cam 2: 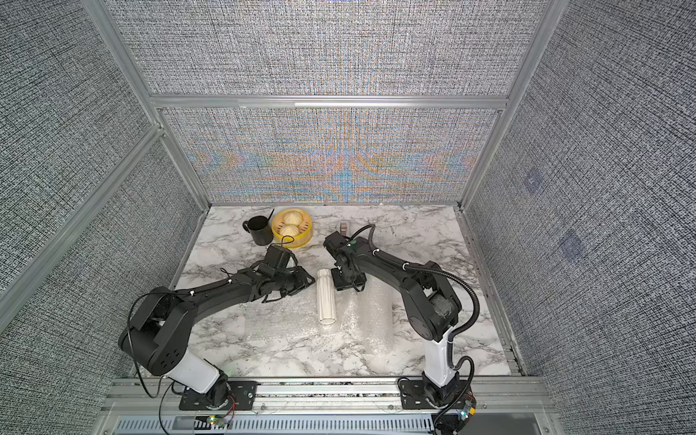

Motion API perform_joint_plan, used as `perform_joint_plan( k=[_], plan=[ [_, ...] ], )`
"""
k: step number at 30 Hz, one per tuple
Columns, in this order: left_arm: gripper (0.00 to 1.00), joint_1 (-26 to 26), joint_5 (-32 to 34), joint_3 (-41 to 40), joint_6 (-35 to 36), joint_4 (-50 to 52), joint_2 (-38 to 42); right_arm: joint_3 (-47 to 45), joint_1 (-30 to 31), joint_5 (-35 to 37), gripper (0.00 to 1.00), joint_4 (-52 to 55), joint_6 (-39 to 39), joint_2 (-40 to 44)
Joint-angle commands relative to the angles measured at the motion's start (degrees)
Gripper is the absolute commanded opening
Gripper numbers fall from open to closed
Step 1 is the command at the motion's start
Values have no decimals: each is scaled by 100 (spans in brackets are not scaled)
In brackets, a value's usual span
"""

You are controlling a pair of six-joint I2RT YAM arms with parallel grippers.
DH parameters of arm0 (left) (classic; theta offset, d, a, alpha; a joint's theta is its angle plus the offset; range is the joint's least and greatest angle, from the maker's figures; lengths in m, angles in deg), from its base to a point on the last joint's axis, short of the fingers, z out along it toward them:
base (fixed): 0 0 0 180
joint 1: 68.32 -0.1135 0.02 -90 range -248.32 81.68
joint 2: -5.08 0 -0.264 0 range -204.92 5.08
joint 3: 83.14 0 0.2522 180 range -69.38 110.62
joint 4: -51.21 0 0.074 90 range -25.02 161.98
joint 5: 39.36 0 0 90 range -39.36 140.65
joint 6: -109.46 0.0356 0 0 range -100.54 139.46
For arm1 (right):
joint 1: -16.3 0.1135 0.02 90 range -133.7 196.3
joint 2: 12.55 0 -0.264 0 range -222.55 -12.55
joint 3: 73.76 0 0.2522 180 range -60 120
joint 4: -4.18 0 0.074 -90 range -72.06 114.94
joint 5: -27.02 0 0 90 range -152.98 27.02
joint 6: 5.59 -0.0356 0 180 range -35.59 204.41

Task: Wrap vases in bubble wrap
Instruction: Wrap the vase in bubble wrap.

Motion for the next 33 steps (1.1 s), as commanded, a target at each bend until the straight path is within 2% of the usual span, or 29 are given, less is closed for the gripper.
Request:
perform_joint_plan(
  k=[1, 3, 6, 12, 17, 24, 28, 33],
  plan=[
    [38, -6, 8, -31, 63, -10, 34, -34, -1, -147, 31, -125, -36, 60],
    [38, -12, 22, -55, 58, -10, 45, -71, -18, -225, 28, -191, -49, 100],
    [38, -8, 22, -94, 53, -33, 70, -94, -17, -361, 15, -304, -45, 184],
    [38, -8, 28, -228, -1, -78, 186, -57, -16, -781, 0, -484, -51, 343],
    [38, -30, 129, -417, -35, -51, 456, 47, 76, -1128, 0, -671, -195, 389],
    [38, -204, 321, -963, -257, -124, 1067, 395, 388, -1478, 0, -1037, -527, -103],
    [40, -421, 307, -1109, -237, -132, 1360, 522, 601, -1338, 0, -1243, -631, -375],
    [47, -764, -30, -1058, -156, -341, 1268, 573, 813, -1195, 0, -1485, -726, -608]
  ],
)
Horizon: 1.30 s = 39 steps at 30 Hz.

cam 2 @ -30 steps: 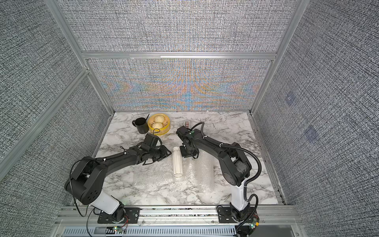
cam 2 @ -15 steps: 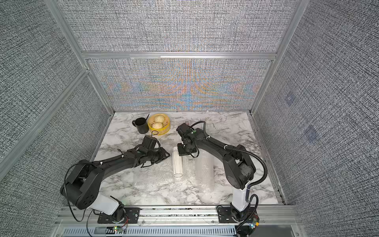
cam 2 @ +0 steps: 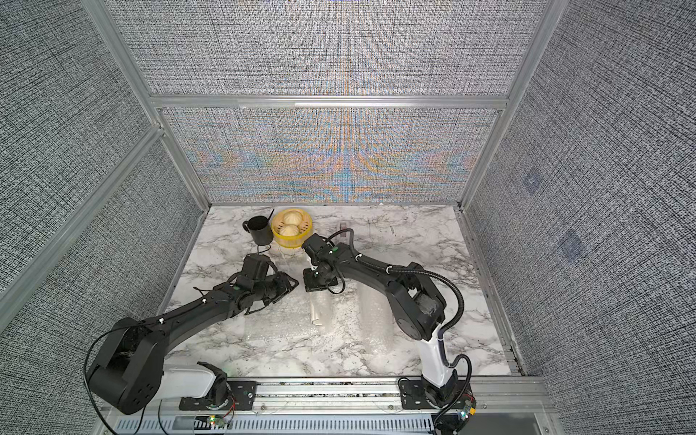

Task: Wrap vases in bubble wrap
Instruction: Wrap the vase in bubble wrap.

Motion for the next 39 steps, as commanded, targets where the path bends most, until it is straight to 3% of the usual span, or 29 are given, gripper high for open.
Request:
perform_joint_plan(
  k=[1, 12, 14, 16, 26, 31, 34, 39],
  plan=[
    [48, -183, -311, 34, 81, -342, -112, 28, 98, 173, 0, -280, -103, -87],
    [48, -350, -1050, 540, 148, -1233, -957, -176, 136, 250, 0, -589, -173, -206],
    [48, -361, -937, 685, 183, -902, -1161, -213, 135, 238, 0, -680, -205, -201],
    [41, -365, -893, 673, 166, -946, -1379, -224, 136, 258, 0, -716, -212, -185],
    [30, -354, -1552, 630, -8, -2080, -2113, -205, 116, 276, 0, -743, -134, -190],
    [17, -345, -1589, 659, 25, -2285, -2217, -147, 92, 249, 0, -718, -92, -273],
    [2, -341, -1577, 682, 55, -2243, -2296, -125, 94, 263, 0, -708, -65, -245],
    [0, -340, -1605, 697, 89, -2259, -2437, -56, 61, 252, 11, -620, 0, -200]
  ],
)
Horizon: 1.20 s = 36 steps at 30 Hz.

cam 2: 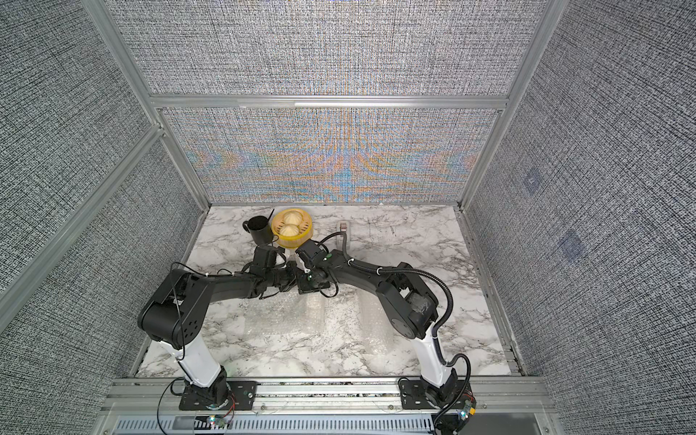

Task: Wrap vases in bubble wrap
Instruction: Wrap the vase in bubble wrap.

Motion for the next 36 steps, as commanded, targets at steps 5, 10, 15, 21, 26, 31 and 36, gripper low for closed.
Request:
perform_joint_plan(
  k=[5, 10, 15, 21, 26, 31, 36],
  plan=[
    [0, 8, 61, 45, 183, 47, -122, 120, -57, -22, 28, 314, 124, 359],
    [0, -9, 94, 70, 293, 156, -207, -188, -117, -144, 40, 573, 89, 992],
    [0, 0, 120, 69, 338, 208, -163, -811, -356, -606, 50, 383, -286, 1126],
    [0, 6, 132, -25, 360, 219, -106, -832, -362, -932, 66, -210, -729, 884],
    [0, 102, 219, -23, 363, 246, -3, -779, -362, -755, 71, -32, -699, 631],
    [0, 179, 271, 21, 350, 239, -29, -796, -340, -492, 72, 81, -536, 498],
    [0, 195, 351, 25, 379, 317, -10, -811, -320, -299, 72, 182, -392, 488]
  ],
)
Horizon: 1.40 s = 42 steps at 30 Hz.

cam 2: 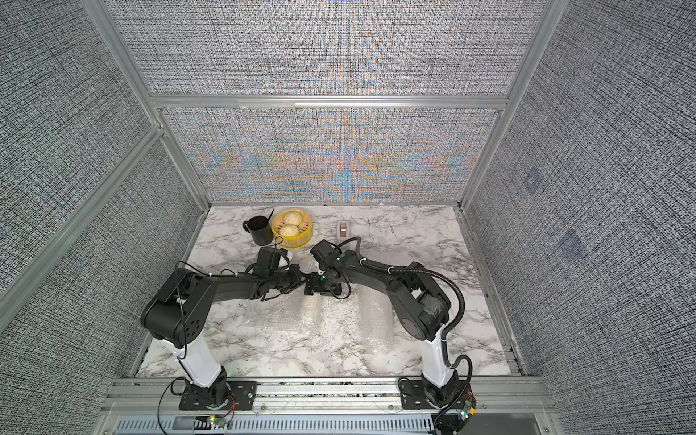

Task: Wrap vases in bubble wrap
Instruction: Wrap the vase in bubble wrap.

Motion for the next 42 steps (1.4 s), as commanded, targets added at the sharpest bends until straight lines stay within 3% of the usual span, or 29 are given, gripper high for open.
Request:
perform_joint_plan(
  k=[1, 6, 11, 15, 23, 28, 36, 42],
  plan=[
    [0, 18, 32, 35, 69, 127, 41, 1, 7, 302, 72, 148, 197, -5],
    [1, 18, 66, 140, 123, 320, 228, 55, 7, 333, 71, 236, 289, -248],
    [27, 20, 548, -80, 163, 861, 908, -59, 8, 550, 69, 281, 420, -86],
    [36, 101, 726, -318, 103, 1265, 1325, -16, 3, 686, 68, 485, 587, -39],
    [37, 776, 1394, -309, 1, 2051, 1810, -191, -83, 600, 67, 509, 731, 111],
    [34, 944, 1349, -320, -138, 2044, 1851, -301, -148, 423, 67, 499, 868, 201],
    [23, 1435, 1327, -232, -349, 1823, 1394, -444, -407, -109, 67, 400, 906, 290],
    [21, 1591, 1314, -82, -357, 1655, 1070, -416, -457, -250, 76, 553, 986, 500]
  ],
)
